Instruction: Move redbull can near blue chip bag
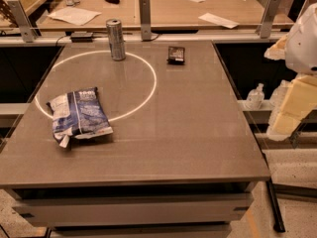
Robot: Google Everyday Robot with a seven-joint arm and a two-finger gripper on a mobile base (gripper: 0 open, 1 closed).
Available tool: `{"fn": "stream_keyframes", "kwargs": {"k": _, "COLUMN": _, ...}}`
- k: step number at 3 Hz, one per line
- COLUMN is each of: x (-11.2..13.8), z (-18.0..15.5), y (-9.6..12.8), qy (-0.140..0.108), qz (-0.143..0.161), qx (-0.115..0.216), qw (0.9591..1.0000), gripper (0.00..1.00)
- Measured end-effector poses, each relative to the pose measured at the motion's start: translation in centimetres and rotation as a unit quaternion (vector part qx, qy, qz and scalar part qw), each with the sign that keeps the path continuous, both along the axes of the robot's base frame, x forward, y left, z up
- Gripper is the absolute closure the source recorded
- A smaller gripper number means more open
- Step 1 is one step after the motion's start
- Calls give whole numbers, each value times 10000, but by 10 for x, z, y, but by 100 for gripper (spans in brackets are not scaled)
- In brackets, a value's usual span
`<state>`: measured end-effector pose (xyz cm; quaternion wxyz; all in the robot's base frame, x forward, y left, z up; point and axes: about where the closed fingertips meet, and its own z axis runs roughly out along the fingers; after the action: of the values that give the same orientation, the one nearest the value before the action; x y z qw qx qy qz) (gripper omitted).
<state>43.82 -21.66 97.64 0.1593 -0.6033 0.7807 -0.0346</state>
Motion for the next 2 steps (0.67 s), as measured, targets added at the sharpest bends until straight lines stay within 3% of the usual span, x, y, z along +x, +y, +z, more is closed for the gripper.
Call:
{"fn": "stream_keyframes", "kwargs": {"k": 1, "x": 0, "z": 0, "y": 0, "qy": 0, "qz": 0, "qx": 0, "qw": 10000, "gripper": 0}}
{"fn": "stream_keyframes", "kwargs": {"k": 2, "x": 2, "z": -1, "y": -1, "qy": -111, "qz": -150, "qx": 268, "qw": 9995, "gripper": 0}}
